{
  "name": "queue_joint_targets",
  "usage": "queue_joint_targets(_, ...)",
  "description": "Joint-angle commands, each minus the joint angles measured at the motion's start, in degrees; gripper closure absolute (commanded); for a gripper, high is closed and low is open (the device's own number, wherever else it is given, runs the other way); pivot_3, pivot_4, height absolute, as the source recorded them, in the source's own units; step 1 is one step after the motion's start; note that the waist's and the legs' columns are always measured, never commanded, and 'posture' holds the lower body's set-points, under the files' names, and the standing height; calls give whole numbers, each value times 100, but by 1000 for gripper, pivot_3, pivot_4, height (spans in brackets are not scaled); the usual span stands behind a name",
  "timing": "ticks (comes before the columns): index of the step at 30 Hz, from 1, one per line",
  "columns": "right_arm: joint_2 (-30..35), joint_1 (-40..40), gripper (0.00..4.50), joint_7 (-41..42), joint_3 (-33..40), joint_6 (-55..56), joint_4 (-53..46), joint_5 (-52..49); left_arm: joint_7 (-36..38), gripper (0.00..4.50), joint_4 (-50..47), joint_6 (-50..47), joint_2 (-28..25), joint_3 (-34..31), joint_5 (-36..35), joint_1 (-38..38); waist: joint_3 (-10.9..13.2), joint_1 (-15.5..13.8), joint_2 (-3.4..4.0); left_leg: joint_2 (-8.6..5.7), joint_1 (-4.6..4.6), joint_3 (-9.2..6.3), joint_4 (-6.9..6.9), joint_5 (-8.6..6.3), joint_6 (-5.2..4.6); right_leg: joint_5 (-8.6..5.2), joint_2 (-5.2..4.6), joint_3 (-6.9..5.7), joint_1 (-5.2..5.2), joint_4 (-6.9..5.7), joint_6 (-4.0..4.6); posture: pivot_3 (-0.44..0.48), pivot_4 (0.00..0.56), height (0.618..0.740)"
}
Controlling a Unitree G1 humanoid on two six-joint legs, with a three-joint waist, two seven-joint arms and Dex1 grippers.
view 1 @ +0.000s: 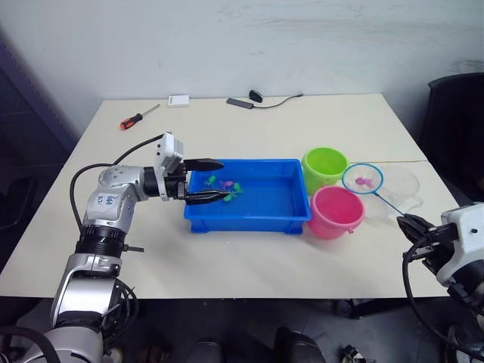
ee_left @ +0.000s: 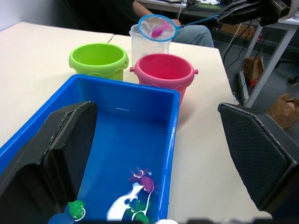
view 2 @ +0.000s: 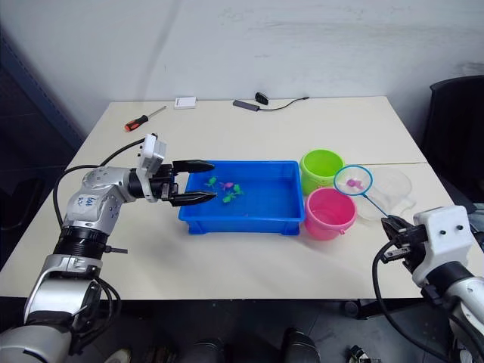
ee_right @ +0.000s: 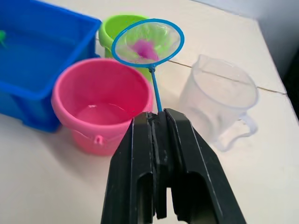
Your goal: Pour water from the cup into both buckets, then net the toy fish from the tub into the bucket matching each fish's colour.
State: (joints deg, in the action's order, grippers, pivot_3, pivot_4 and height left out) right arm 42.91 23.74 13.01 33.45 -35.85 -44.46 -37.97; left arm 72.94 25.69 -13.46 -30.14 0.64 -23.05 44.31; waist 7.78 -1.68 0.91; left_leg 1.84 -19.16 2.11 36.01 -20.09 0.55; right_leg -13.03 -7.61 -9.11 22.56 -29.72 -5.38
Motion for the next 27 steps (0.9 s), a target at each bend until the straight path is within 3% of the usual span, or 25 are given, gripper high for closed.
queue_joint_targets(1, 77, 425, 4500, 227, -357, 846, -50, 1371, 111, 18, 114, 177, 34, -32, 53, 177, 0, 3, -1, 0, 0, 0, 0, 0, 0, 0, 0, 0, 0, 0, 0, 0, 150, 740)
queue_joint_targets(12, 605, 476, 4500, 212, -1250, 2310, 486, 3898, 168, 18, 197, 242, 92, -40, 101, 180, 6, 20, -11, 0, 3, 1, 1, -1, 0, -6, -1, 0, -1, -3, -1, 0, 150, 740)
queue_joint_targets(27, 831, 481, 4500, -450, -1196, 4272, 1444, 6696, 127, 18, 98, 226, 111, -72, 78, 66, 8, 18, -20, -4, 6, 0, 3, 3, 4, -7, 0, 0, -5, -8, -22, 0, 150, 740)
